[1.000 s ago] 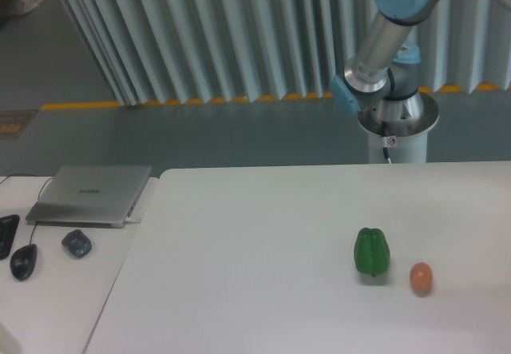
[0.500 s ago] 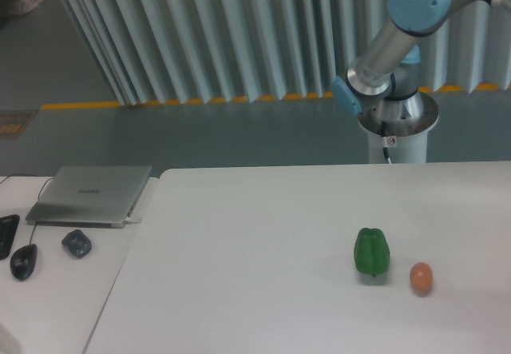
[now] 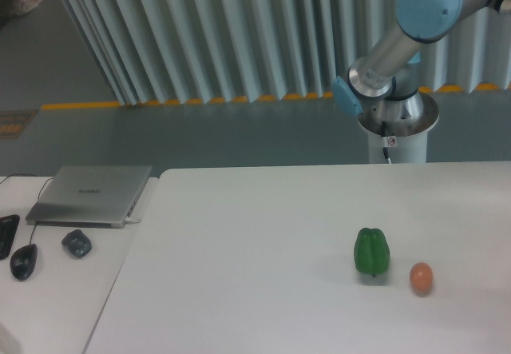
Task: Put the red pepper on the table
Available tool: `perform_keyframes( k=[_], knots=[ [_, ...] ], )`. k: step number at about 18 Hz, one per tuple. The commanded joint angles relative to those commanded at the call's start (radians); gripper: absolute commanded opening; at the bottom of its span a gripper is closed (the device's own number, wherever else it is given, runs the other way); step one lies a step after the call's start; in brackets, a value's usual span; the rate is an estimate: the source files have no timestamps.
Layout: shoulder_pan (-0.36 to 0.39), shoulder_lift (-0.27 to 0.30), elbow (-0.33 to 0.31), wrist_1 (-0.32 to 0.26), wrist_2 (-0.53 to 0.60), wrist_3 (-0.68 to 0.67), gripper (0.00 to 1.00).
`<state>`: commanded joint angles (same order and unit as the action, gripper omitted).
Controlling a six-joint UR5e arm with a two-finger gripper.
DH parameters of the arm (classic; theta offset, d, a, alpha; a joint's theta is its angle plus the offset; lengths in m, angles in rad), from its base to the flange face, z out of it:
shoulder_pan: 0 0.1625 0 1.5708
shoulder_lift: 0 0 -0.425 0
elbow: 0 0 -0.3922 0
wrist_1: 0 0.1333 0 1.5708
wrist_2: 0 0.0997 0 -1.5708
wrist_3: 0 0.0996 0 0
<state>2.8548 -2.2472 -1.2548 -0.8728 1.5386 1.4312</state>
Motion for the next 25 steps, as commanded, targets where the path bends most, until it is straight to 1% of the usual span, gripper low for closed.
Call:
perform_keyframes(
  k=[2, 10, 14, 17, 23, 25],
  knots=[
    [0.0, -0.02, 0.005, 0.027, -0.002, 0.0, 1.0],
    [0.0, -0.049, 0.038, 0.032, -0.002, 0.002, 1.0],
    [0.003, -0.045, 0.038, 0.032, -0.002, 0.0, 1.0],
    [0.003, -0.026, 0.032, 0.032, -0.003, 0.0, 1.0],
    [0.003, -0.04, 0.045, 0.037, -0.002, -0.002, 1.0],
    [0.003, -0.04, 0.043, 0.051, -0.003, -0.002, 1.0]
  ],
)
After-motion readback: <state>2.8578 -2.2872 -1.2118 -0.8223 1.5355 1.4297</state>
